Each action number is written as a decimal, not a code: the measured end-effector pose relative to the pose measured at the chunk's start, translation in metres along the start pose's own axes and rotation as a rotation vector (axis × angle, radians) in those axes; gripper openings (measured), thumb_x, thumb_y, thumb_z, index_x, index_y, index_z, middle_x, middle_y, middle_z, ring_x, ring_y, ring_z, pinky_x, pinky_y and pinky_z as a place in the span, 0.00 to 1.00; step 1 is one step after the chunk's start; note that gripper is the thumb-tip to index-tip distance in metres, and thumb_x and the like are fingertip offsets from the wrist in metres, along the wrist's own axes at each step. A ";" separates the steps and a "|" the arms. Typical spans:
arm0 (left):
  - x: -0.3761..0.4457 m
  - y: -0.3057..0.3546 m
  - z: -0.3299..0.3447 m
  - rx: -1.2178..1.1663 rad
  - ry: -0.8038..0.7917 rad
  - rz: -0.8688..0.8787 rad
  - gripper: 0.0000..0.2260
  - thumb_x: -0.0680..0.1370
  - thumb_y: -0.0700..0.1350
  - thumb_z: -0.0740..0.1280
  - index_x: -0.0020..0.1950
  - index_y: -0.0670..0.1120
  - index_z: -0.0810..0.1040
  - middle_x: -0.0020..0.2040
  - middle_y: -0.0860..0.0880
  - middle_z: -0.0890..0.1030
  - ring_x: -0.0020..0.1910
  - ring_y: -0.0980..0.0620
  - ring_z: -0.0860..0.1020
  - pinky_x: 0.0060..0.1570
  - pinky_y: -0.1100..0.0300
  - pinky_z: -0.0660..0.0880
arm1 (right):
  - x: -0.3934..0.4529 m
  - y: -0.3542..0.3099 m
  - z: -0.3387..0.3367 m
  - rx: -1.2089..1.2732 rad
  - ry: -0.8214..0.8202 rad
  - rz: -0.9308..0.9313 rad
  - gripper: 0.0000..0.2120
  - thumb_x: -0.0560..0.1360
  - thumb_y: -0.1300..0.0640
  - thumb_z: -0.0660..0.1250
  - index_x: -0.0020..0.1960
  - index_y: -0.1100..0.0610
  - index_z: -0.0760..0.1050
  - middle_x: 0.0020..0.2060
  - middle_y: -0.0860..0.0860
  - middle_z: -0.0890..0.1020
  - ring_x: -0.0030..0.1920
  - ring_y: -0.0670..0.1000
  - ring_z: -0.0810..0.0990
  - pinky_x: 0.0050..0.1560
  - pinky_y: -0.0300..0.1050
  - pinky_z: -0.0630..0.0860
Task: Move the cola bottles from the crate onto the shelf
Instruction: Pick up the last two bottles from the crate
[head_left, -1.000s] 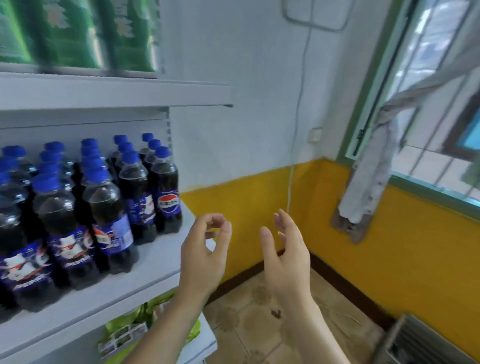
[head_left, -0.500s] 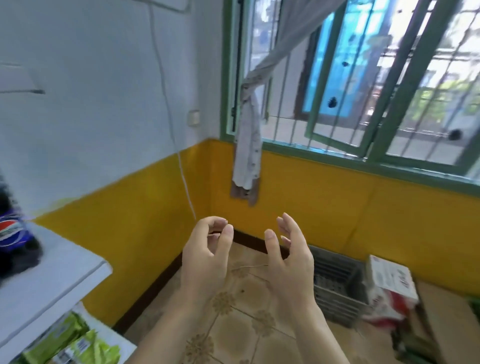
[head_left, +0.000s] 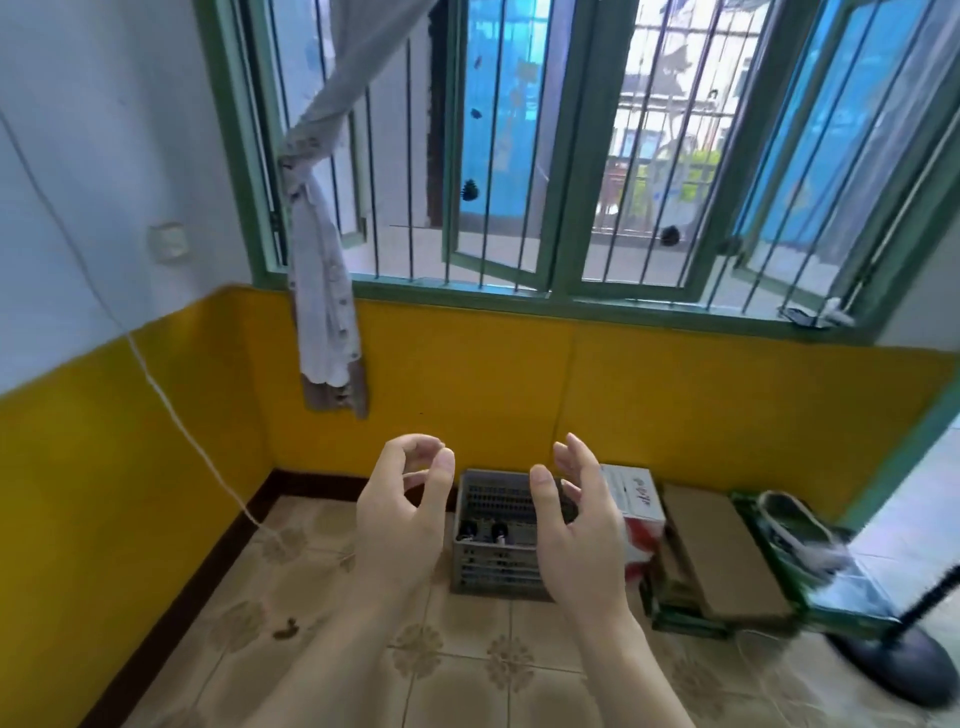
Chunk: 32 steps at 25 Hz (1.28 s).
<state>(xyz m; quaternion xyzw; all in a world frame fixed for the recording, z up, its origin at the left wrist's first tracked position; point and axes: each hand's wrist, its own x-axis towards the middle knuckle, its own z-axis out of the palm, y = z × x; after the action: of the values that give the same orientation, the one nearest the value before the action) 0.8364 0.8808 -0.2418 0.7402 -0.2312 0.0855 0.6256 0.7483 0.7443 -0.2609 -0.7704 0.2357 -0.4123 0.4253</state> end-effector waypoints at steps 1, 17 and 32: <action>0.002 0.000 0.011 -0.004 -0.002 -0.001 0.14 0.76 0.64 0.60 0.56 0.59 0.74 0.53 0.62 0.79 0.55 0.59 0.78 0.54 0.59 0.78 | 0.006 0.008 -0.006 0.001 0.006 0.006 0.29 0.79 0.37 0.61 0.76 0.46 0.66 0.69 0.42 0.76 0.68 0.46 0.75 0.64 0.56 0.79; 0.099 -0.065 0.135 -0.076 -0.123 -0.081 0.13 0.76 0.62 0.61 0.56 0.58 0.74 0.52 0.62 0.80 0.55 0.59 0.78 0.52 0.63 0.76 | 0.124 0.112 0.013 -0.030 0.016 0.125 0.29 0.78 0.35 0.61 0.76 0.44 0.66 0.67 0.40 0.76 0.67 0.44 0.75 0.66 0.55 0.77; 0.281 -0.192 0.253 -0.078 -0.311 -0.206 0.13 0.79 0.57 0.64 0.60 0.53 0.75 0.53 0.59 0.80 0.54 0.64 0.78 0.52 0.68 0.74 | 0.301 0.226 0.117 -0.148 -0.031 0.313 0.28 0.79 0.37 0.61 0.76 0.45 0.66 0.68 0.42 0.76 0.68 0.45 0.75 0.65 0.51 0.78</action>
<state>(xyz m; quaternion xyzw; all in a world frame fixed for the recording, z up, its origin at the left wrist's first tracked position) 1.1284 0.5921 -0.3468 0.7393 -0.2512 -0.1034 0.6161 1.0085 0.4646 -0.3573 -0.7599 0.3758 -0.3106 0.4300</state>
